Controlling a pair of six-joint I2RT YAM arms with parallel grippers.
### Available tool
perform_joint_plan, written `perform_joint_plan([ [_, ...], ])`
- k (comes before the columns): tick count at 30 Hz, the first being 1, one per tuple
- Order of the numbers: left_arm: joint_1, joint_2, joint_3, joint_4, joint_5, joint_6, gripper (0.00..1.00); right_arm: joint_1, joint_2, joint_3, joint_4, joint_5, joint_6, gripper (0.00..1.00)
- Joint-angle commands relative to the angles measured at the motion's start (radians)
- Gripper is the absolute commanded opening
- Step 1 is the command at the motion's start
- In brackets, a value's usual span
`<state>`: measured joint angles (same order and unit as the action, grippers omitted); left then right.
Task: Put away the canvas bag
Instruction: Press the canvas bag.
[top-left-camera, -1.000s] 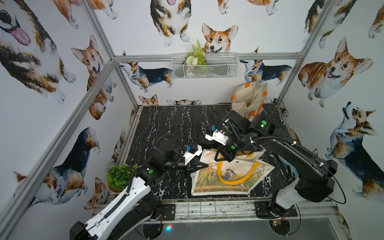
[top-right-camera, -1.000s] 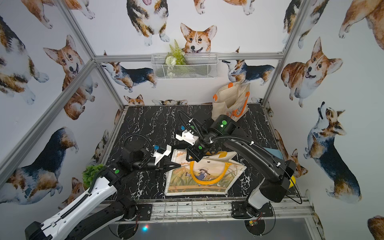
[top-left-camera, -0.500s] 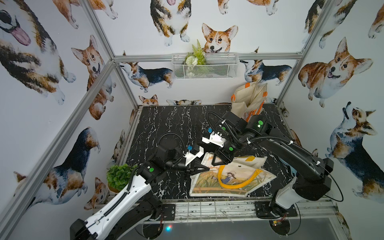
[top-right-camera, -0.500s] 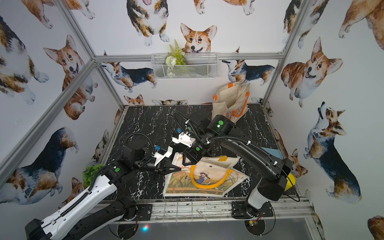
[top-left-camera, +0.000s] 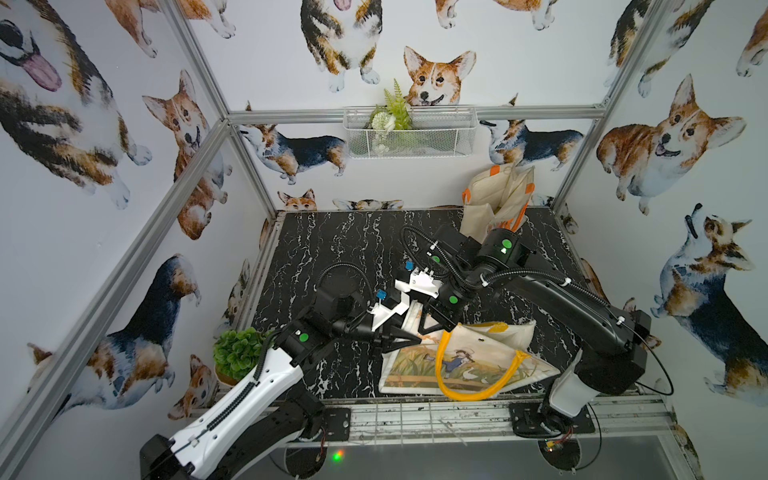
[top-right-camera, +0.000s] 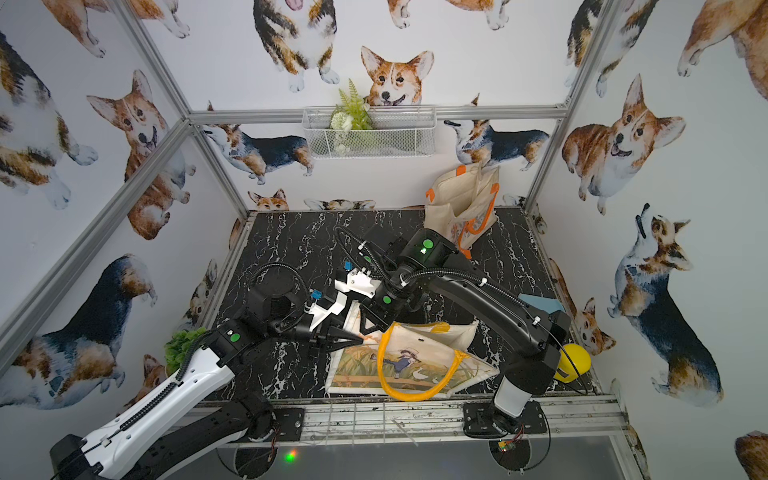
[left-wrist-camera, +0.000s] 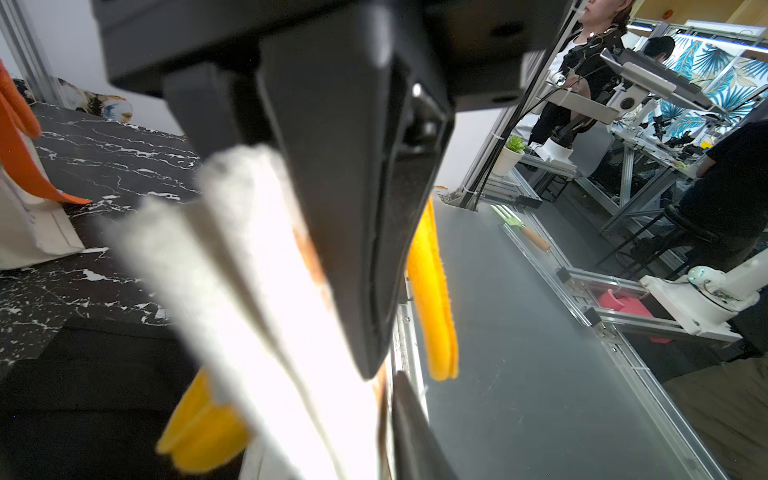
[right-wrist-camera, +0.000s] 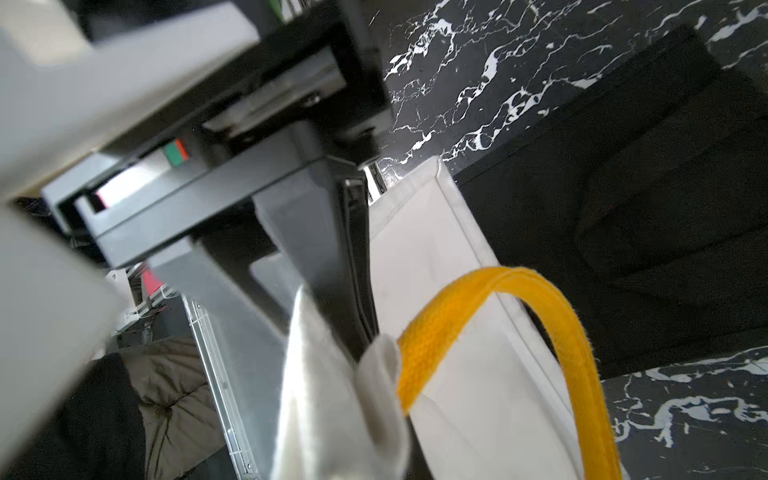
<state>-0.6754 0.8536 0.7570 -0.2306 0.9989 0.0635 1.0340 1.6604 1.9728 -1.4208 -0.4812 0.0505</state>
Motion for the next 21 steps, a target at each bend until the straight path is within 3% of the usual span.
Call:
perform_joint_plan([
  [1,0.000,-0.004,-0.011,0.071,-0.022,-0.028,0.33,0.003,-0.017,0.040,-0.010,0.010,0.007,0.00],
  [4,0.001,0.002,-0.018,0.080,-0.021,-0.048,0.38,-0.002,-0.019,0.082,-0.041,0.049,0.022,0.00],
  [7,0.000,0.019,-0.025,0.085,-0.022,-0.067,0.34,-0.020,-0.019,0.126,-0.072,0.064,0.025,0.00],
  [11,0.000,0.040,-0.030,0.083,-0.064,-0.124,0.00,-0.053,-0.025,0.166,-0.101,0.088,0.032,0.00],
  [15,-0.005,0.042,-0.030,0.065,-0.055,-0.125,0.00,-0.091,-0.040,0.195,-0.131,0.110,0.020,0.00],
  [19,-0.013,-0.004,-0.054,0.078,-0.142,-0.133,0.00,-0.118,-0.066,0.186,-0.133,0.128,0.027,0.00],
  [20,-0.013,-0.011,-0.060,0.083,-0.170,-0.153,0.19,-0.121,-0.070,0.186,-0.133,0.134,0.028,0.00],
  [21,-0.013,-0.017,-0.068,0.092,-0.187,-0.180,0.32,-0.123,-0.073,0.185,-0.138,0.145,0.029,0.00],
])
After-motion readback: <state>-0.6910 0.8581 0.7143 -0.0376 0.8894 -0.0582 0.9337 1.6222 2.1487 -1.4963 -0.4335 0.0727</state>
